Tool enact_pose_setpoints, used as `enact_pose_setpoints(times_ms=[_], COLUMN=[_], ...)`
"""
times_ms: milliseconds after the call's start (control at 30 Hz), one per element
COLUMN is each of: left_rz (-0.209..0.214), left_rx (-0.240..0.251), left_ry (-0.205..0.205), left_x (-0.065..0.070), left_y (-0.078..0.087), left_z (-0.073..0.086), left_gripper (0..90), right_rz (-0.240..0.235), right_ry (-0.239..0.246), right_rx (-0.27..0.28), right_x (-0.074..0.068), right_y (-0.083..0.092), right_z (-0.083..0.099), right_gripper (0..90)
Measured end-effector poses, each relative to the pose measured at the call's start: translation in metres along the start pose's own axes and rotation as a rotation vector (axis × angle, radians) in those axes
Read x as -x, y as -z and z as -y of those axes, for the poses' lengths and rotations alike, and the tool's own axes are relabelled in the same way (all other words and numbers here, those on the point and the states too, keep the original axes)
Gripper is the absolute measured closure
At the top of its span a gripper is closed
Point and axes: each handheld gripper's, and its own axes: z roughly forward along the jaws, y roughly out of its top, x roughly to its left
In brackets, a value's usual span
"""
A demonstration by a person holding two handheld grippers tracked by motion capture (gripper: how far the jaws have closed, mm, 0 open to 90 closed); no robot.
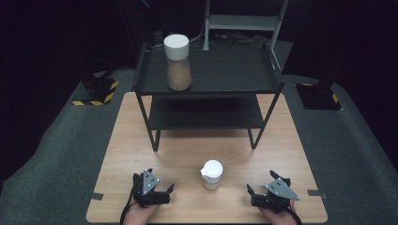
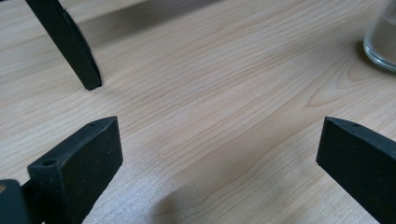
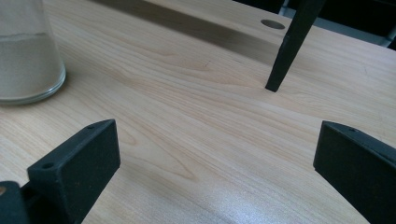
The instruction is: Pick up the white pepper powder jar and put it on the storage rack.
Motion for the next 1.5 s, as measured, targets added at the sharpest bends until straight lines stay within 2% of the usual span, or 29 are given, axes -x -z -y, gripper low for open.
enact_pose_setpoints(times_ms=[200,467,633,900,1067,1500], left_rz=[-0.004,0.000,-0.006,-0.004,-0.004,-0.010], left_rx=[0.010,0.021,0.023,0.031,0.034,0.049], left_ry=[-0.001,0.009,-0.011,-0.012,-0.011,-0.002], left_x=[0.001,-0.001,0.003,0.002,0.003,0.002], left_y=[0.001,0.004,0.005,0.006,0.006,0.007], left_z=[0.002,0.005,0.006,0.007,0.008,0.011], left_gripper=[0.7,0.7,0.7,0.8,0.8,0.9], right_rz=[0.004,0.000,-0.005,-0.041,-0.079,-0.164], right_ry=[-0.011,0.004,0.011,0.019,0.025,0.024], right_rx=[0.001,0.019,0.051,0.118,0.149,0.175], right_x=[0.000,-0.002,-0.004,-0.012,-0.018,-0.030], right_y=[0.000,0.001,0.005,0.011,0.014,0.008], right_z=[0.000,0.002,0.001,-0.004,-0.009,-0.021], right_gripper=[0.0,0.0,0.0,0.1,0.0,0.0])
